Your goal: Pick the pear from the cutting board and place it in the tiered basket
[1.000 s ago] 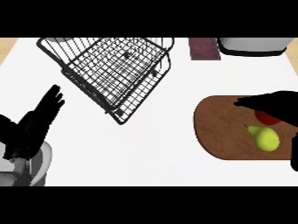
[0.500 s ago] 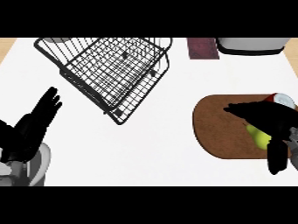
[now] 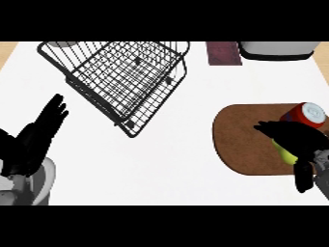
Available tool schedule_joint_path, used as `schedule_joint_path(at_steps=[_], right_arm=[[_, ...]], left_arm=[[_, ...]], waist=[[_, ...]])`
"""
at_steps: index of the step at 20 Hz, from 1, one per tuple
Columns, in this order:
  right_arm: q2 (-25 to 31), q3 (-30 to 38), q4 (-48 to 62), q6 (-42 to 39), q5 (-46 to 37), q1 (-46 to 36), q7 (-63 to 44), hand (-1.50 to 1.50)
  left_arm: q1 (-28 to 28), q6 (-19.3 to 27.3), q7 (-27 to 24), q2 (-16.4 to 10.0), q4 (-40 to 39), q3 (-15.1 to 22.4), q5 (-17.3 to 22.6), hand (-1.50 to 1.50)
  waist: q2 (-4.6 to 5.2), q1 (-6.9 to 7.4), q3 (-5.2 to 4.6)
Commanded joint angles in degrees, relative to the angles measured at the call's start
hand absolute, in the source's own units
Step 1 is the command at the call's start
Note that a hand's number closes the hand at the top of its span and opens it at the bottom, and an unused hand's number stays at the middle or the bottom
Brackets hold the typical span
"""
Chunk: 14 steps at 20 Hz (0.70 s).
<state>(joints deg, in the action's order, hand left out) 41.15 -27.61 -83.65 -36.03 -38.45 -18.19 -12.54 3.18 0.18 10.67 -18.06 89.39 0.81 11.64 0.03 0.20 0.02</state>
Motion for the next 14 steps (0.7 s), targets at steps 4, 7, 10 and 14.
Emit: schedule_joint_path(at_steps=[4, 7, 10, 14], right_arm=[[-1.06, 2.47, 2.81, 6.52, -8.52, 2.73, 5.85, -1.5], [-2.47, 2.44, 15.01, 13.39, -12.96, 0.53, 13.53, -1.5], [-3.71, 5.19, 12.63, 9.22, -15.41, -0.53, 13.62, -1.5], [-3.74, 3.49, 15.34, 2.37, -15.56, -1.07, 12.49, 1.5]], left_arm=[[1.31, -0.45, -2.79, 3.14, -4.87, -0.31, -2.55, 0.0], [1.17, 1.16, 2.22, 3.26, 1.55, -0.3, -2.48, 0.0], [1.73, -2.68, 2.56, 1.62, 0.69, -3.33, -1.14, 0.0], [-0.09, -2.52, 2.0, 1.9, 1.7, -2.31, -2.29, 0.0]], waist=[[-0.02, -0.33, -0.03], [0.06, 0.15, 0.01], [-0.02, -0.06, -0.02], [-0.04, 0.16, -0.02]])
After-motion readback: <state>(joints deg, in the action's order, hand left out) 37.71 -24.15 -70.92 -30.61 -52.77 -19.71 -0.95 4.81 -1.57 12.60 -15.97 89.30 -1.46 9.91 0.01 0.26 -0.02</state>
